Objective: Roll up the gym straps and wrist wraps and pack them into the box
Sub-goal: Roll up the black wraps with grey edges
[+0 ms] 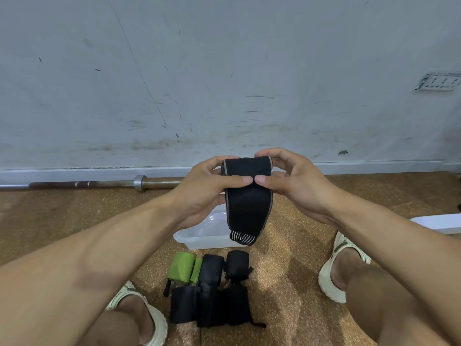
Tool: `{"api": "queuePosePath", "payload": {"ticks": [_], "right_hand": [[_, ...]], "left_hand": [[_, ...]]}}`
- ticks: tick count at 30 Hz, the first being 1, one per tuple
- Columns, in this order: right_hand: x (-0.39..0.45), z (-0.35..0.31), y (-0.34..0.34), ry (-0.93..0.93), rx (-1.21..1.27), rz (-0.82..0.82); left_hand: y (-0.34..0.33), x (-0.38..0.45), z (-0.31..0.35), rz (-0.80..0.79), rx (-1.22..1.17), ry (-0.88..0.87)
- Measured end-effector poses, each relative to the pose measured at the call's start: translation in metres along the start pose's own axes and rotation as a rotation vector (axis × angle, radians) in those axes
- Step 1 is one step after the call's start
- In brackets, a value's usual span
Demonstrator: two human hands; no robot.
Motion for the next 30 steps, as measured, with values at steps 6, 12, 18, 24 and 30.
{"api": "queuePosePath", "payload": {"ticks": [6, 12, 18, 24, 30], "right_hand": [[0.001, 0.001, -0.001, 0.007, -0.017, -0.017], [-0.001, 0.010, -0.007, -0.085, 0.012, -0.074], [-0.001, -0.002, 0.002, 0.024, 0.002, 0.024], [-0.002, -0.003, 0.000, 0.040, -0.029, 0.029], [0.002, 0.011, -0.002, -0.103, 0.090, -0.062]], "left_hand": [[0.004, 0.001, 0.007, 0.036, 0.069, -0.055], [0.002, -0.001, 0.010, 0.046, 0.145, -0.098], [-0.003, -0.003, 0.001, -0.006, 0.084, -0.023], [0.004, -0.001, 0.000, 0.040, 0.063, -0.010], [0.005, 0.000, 0.000, 0.035, 0.107, -0.038]]}}
Point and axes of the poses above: each hand's wrist, its own x-axis towards the middle knuckle, its own y-axis out of the back of the hand, z = x × y, the point moved 10 cm from there along x, towards the middle knuckle, and after that the axes turned 10 degrees about -y, right-handed, at the moved point
